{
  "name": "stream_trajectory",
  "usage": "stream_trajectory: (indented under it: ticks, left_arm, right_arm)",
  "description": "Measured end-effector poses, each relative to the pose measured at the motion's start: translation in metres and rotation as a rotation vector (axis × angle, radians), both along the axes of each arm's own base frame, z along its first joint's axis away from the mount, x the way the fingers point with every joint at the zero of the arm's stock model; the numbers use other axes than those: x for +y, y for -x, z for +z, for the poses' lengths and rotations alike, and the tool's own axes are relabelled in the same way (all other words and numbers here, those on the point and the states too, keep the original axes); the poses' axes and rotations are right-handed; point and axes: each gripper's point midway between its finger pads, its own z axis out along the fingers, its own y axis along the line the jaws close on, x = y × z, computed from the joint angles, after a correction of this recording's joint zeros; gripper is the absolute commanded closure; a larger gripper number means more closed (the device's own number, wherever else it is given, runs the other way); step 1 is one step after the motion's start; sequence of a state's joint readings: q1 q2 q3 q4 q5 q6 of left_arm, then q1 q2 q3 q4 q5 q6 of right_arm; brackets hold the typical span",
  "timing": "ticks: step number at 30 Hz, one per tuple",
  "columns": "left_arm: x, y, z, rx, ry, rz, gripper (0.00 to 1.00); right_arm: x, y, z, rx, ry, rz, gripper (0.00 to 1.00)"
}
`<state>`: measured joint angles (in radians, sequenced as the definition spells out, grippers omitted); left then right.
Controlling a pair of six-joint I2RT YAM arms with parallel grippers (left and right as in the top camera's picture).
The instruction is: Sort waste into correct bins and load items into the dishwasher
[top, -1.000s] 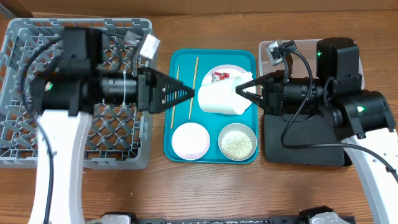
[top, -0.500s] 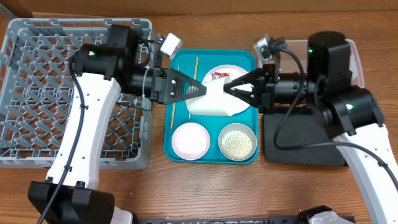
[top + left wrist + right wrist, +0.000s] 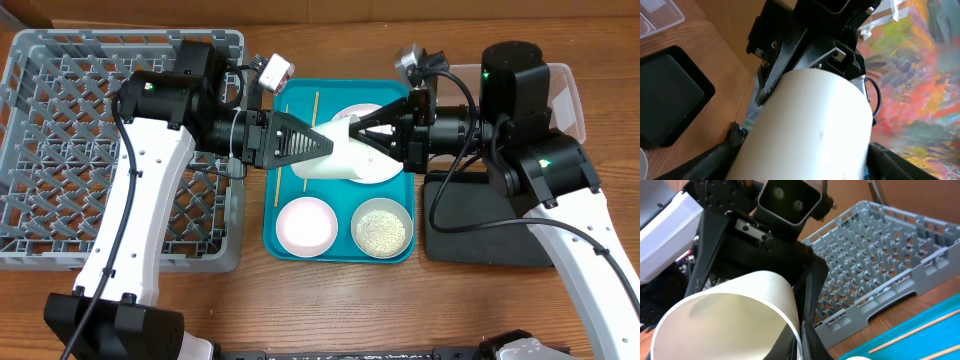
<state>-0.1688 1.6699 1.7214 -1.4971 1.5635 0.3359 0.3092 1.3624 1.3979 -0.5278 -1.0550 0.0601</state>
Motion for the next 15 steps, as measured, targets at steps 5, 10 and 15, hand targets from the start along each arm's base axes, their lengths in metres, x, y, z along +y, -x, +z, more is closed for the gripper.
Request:
stream_trajectory:
  ticks: [5, 10, 15]
  left_arm:
    - [0.001, 0.003, 0.004, -0.006, 0.001, 0.0, 0.0]
    - [0.003, 0.017, 0.025, -0.144, 0.024, 0.001, 0.0]
    - [0.005, 0.027, 0.037, -0.199, 0.033, 0.004, 0.06]
  right_arm:
    - [0.003, 0.001, 0.014, -0.06, -0.041, 0.029, 0.96]
    - [0.007, 0.008, 0.033, -0.09, -0.103, 0.084, 0.96]
    - [0.009, 0.014, 0.035, -0.057, -0.117, 0.113, 0.96]
